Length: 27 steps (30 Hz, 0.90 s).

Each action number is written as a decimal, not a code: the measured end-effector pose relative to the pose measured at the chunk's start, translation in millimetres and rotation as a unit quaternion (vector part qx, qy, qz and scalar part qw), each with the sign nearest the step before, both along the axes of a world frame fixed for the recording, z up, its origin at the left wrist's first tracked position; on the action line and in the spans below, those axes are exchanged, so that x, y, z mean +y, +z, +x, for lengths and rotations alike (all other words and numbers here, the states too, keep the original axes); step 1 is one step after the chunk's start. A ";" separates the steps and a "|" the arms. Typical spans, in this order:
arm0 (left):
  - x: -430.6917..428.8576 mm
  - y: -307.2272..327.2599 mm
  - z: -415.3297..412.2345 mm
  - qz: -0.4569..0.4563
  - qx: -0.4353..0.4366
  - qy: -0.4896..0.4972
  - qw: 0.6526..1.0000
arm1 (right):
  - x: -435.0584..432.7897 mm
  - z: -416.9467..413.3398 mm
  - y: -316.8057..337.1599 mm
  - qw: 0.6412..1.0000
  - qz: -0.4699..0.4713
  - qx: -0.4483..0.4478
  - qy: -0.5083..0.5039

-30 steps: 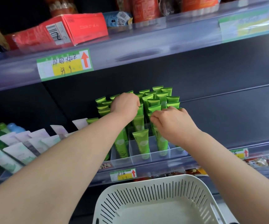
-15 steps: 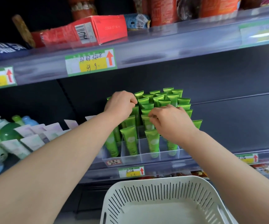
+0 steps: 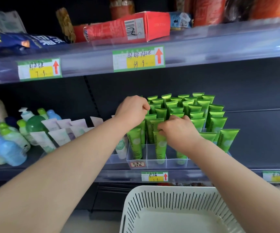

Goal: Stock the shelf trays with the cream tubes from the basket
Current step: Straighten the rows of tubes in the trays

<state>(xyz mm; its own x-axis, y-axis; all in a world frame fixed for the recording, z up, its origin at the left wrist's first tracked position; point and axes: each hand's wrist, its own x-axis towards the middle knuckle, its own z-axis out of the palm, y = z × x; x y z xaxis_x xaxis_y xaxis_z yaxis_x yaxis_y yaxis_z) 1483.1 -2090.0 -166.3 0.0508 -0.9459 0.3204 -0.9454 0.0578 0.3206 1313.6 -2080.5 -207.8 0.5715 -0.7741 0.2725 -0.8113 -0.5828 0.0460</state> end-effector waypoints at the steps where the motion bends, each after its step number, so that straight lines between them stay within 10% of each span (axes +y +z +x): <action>1: -0.8 -1.3 -1.6 0.001 0.003 -0.003 1.000 | -0.4 -1.2 0.5 1.000 0.000 0.006 -0.002; 8: -2.7 -15.5 -18.3 0.042 -0.029 -0.019 0.998 | 2.0 -13.2 7.4 0.990 0.139 0.005 0.011; 27: -16.4 -4.6 -28.4 0.052 -0.071 0.024 0.996 | -7.1 -33.0 -1.1 0.995 0.024 -0.092 -0.025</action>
<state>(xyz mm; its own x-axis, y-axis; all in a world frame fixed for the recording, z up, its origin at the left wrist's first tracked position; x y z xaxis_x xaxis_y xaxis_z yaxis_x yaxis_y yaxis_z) 1454.7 -2106.5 -170.9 0.0587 -0.9719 0.2282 -0.9824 -0.0156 0.1861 1280.7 -2087.6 -208.9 0.4759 -0.8146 0.3317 -0.8312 -0.5398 -0.1331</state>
